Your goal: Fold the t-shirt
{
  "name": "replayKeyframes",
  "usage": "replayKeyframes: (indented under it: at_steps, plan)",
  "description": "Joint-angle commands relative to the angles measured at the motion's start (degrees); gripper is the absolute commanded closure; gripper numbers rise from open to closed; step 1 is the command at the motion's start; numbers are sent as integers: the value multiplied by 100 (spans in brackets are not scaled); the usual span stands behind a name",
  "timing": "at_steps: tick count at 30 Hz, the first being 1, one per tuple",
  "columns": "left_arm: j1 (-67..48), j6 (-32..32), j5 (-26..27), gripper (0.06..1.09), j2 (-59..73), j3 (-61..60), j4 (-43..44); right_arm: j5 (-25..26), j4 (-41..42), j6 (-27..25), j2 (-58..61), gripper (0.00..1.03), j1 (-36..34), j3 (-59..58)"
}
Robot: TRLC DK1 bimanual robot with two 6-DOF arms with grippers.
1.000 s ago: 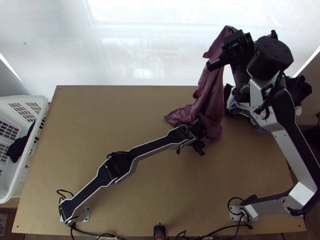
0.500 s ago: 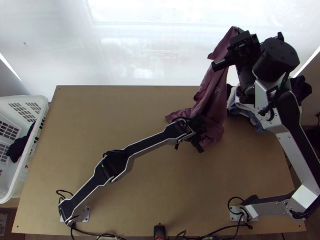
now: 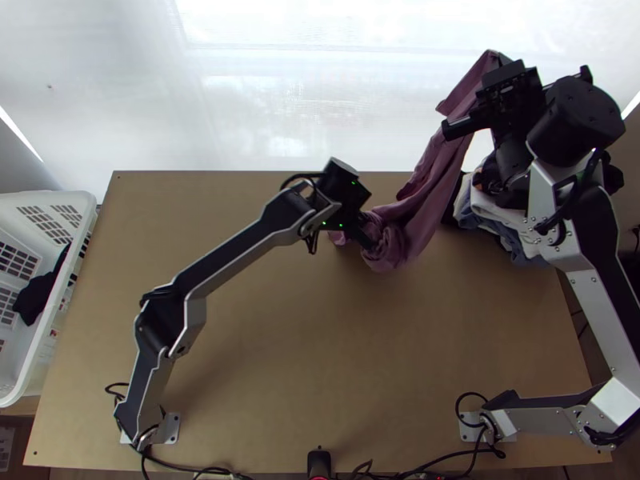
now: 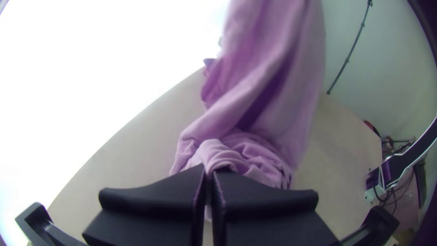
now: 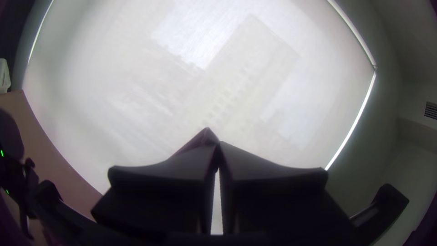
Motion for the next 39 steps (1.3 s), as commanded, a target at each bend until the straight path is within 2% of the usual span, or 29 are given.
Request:
replayKeyframes:
  at_steps: [1,11,16,20,25,32,39]
  plan:
    - [1018,-176,248,105,-1359,-674,-207,1,-5,32,-110,100,-191,-34]
    - [2819,-554,678,105,-3838,-2335,-242,-25,-14,260,-488,100,-129,-8]
    - [3760,-800,933,105,-4840,-2845,-383,-78,-75,339,-770,100,2,-8]
    - [4287,-809,1109,105,-5517,-3724,-418,-130,-260,524,-972,100,90,-34]
    - [4454,-800,1399,105,-6141,-4963,-532,-157,-392,664,-1271,100,380,-447]
    - [4445,-827,1865,105,-6721,-5086,-1068,-174,-734,796,-1684,100,873,-843]
    - [4384,-660,1988,105,-6721,-6369,-945,-183,-752,814,-1974,100,969,-1493]
